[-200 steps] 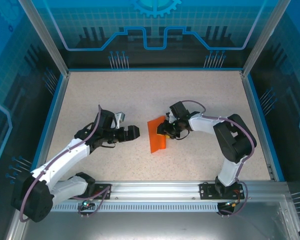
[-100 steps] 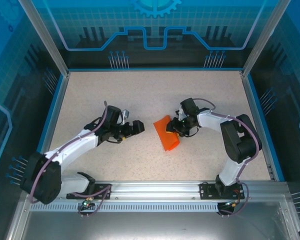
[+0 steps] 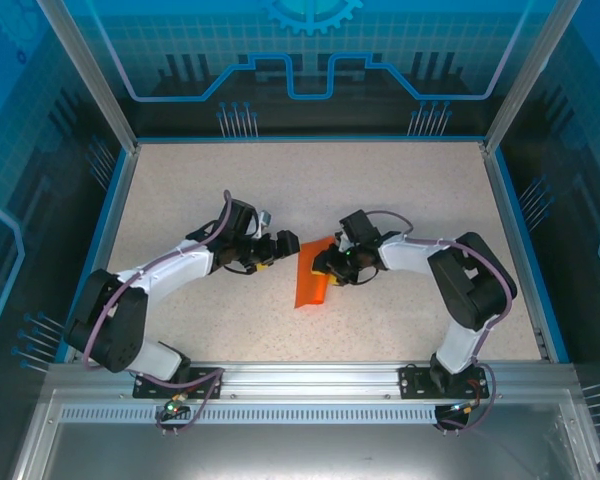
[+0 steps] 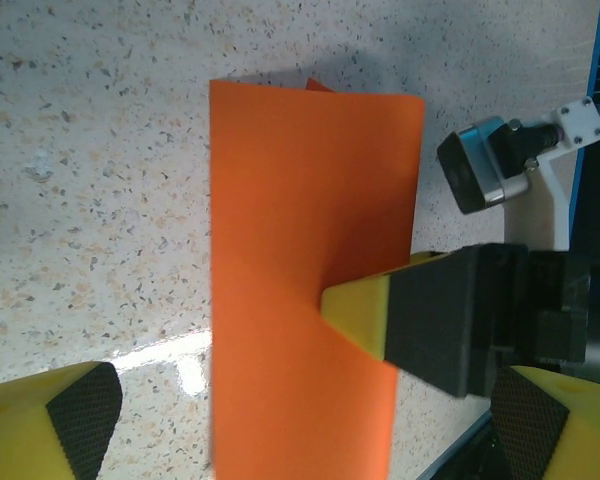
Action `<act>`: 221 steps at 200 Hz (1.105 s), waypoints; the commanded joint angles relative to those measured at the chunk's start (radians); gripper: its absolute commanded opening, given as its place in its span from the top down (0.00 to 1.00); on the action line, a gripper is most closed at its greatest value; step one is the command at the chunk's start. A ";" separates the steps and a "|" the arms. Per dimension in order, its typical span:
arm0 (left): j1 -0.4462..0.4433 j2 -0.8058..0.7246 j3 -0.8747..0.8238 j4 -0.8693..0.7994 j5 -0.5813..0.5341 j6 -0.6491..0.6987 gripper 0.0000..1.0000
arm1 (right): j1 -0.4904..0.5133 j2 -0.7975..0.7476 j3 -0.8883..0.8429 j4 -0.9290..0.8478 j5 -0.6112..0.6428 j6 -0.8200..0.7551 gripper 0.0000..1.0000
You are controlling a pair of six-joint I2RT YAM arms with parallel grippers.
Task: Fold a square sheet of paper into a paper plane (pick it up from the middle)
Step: Fold the square sheet of paper in half at the center of the table.
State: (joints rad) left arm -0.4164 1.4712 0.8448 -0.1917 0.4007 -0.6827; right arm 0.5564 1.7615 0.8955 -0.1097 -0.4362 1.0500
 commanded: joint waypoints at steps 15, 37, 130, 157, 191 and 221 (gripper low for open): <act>-0.011 0.017 0.019 0.021 0.038 -0.011 0.03 | 0.030 -0.014 0.013 -0.088 0.118 0.010 0.56; -0.013 0.017 0.017 0.012 0.031 -0.004 0.03 | 0.030 -0.017 0.055 -0.204 0.146 -0.080 0.51; -0.018 0.022 0.035 -0.017 0.025 0.024 0.04 | 0.029 -0.078 0.119 -0.409 0.274 -0.172 0.37; -0.021 0.023 0.040 -0.024 0.028 0.033 0.05 | 0.021 -0.089 0.092 -0.402 0.303 -0.154 0.37; -0.030 0.029 0.045 -0.029 0.030 0.039 0.07 | 0.007 -0.057 0.091 -0.395 0.294 -0.170 0.39; -0.035 0.030 0.045 -0.035 0.026 0.044 0.08 | -0.003 -0.037 0.090 -0.389 0.275 -0.199 0.46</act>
State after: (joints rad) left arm -0.4419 1.4918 0.8619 -0.2008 0.4091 -0.6708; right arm 0.5686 1.6985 0.9939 -0.4797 -0.1570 0.8822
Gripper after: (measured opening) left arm 0.926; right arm 0.563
